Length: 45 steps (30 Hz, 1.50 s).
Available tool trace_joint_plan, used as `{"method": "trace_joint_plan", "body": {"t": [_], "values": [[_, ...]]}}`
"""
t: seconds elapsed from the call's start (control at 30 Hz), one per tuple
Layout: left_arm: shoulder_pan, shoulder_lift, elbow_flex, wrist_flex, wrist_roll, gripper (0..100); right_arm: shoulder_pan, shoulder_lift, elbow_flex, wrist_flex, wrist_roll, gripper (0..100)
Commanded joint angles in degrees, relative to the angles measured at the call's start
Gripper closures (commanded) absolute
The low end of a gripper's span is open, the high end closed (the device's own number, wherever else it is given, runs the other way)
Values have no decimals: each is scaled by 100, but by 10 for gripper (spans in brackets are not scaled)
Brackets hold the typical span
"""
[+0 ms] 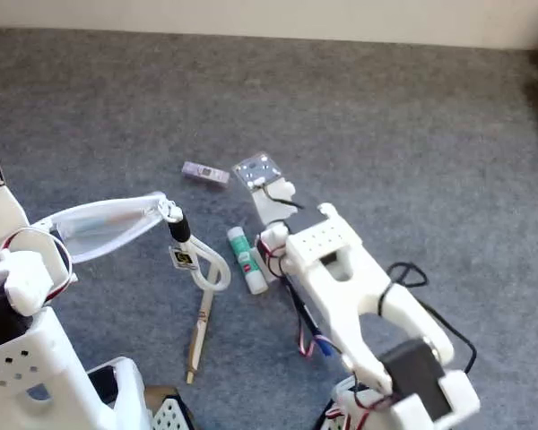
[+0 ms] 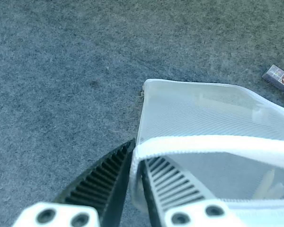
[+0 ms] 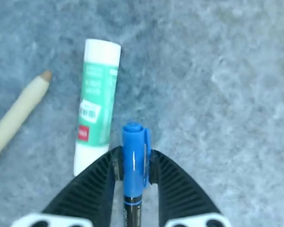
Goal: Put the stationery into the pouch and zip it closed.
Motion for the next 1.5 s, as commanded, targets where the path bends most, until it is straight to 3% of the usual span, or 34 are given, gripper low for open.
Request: {"method": "trace_joint_plan", "body": {"t": [0.0,0.57,1.13,1.47], "values": [[-92,66,-22,-35,-62,990,-119,-910,119,-40,35,988],[-92,75,-22,-35,-62,990,-127,-3002,145,-31,35,988],[-84,75,-22,-35,-62,990,-1086,-4532,75,-75,70,988],[-92,75,-22,-26,-62,990,-1938,-5007,-180,-945,79,988]]}}
